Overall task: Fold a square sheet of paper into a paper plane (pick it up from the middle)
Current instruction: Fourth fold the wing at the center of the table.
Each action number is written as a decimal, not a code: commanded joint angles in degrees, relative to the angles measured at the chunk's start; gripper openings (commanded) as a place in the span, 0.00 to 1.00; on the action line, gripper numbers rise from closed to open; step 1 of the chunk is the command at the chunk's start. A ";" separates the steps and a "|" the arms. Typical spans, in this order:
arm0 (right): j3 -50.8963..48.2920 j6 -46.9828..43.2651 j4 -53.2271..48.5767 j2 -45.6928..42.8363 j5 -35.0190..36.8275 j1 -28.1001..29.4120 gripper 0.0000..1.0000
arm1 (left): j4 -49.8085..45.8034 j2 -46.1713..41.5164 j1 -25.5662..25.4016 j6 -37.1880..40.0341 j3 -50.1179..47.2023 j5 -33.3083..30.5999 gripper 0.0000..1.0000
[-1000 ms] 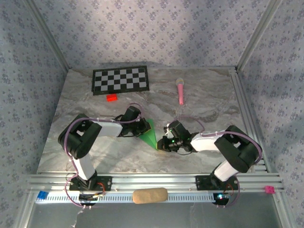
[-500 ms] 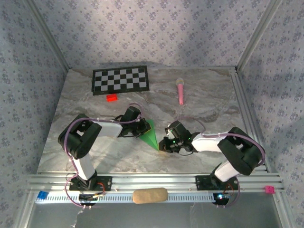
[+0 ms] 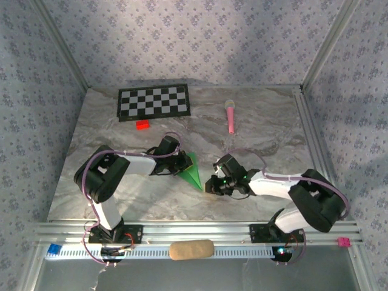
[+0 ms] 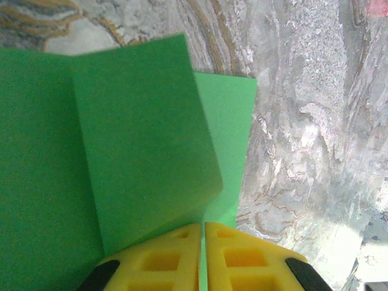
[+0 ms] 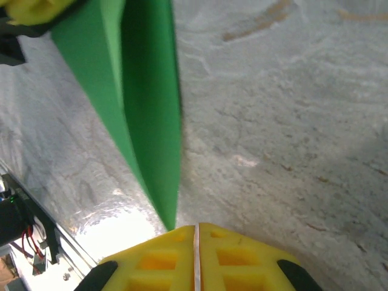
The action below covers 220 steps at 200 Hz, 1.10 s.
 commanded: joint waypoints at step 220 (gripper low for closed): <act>2.30 -0.01 9.67 12.65 -2.36 2.04 0.04 | -3.56 -0.23 -0.06 0.36 -1.58 -2.53 0.12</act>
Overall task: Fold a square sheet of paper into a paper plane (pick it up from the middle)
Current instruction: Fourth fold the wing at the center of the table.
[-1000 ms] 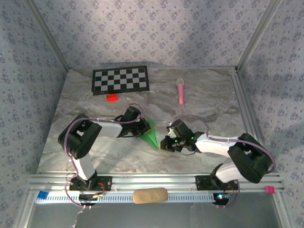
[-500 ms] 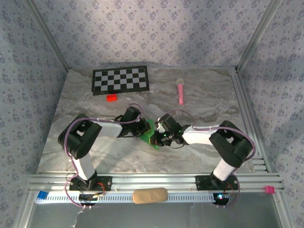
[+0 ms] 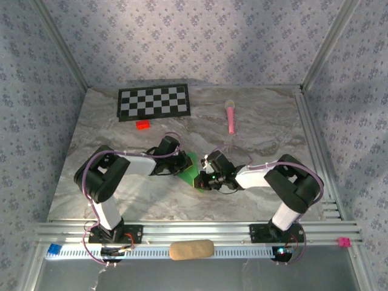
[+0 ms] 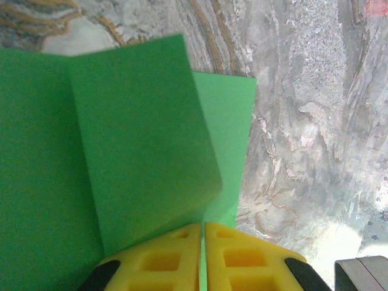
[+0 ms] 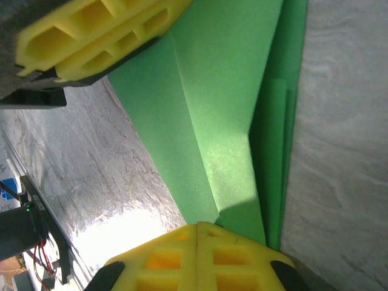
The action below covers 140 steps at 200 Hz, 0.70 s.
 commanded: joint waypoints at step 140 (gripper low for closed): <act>-3.77 -0.88 -14.82 -17.96 2.76 -0.36 0.06 | -3.14 -0.73 0.03 -0.17 -2.46 -2.95 0.12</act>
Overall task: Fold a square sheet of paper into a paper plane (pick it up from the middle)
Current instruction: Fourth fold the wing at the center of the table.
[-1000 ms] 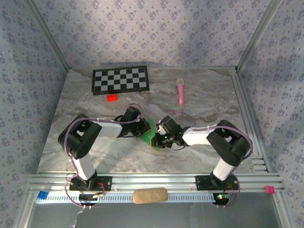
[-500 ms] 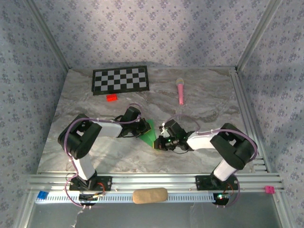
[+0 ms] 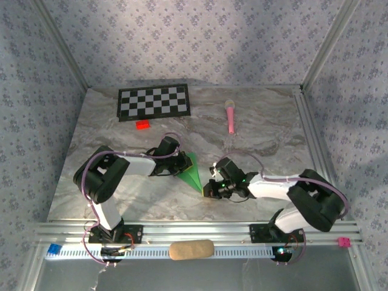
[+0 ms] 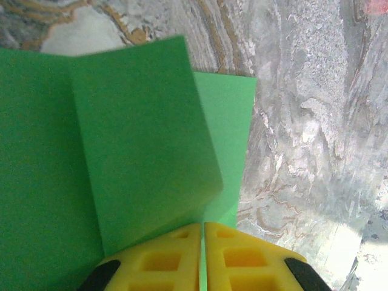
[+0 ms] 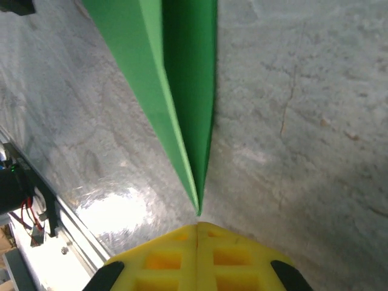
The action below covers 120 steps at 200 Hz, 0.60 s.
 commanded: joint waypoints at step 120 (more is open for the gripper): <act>14.79 0.07 2.57 16.08 -0.84 -3.23 0.06 | -3.23 -0.03 0.07 0.03 -1.90 -2.65 0.12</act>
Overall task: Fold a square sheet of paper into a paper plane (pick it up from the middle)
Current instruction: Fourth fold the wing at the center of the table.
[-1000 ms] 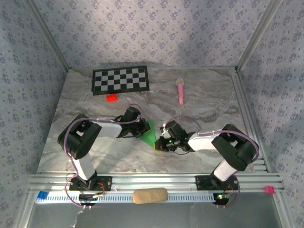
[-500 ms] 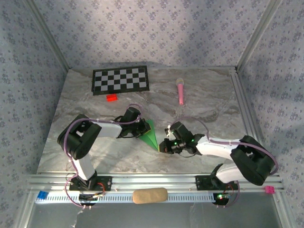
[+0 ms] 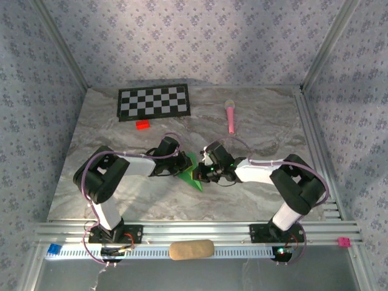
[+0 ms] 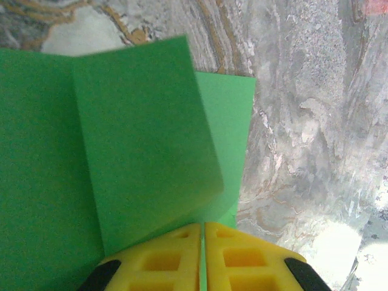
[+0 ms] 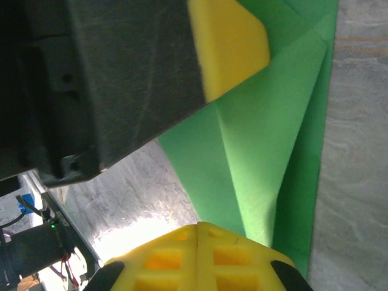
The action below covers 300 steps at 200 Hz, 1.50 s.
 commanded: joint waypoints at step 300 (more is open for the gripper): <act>-9.37 2.87 3.40 2.32 0.40 -1.34 0.02 | -6.49 0.54 -1.71 7.65 0.02 2.87 0.10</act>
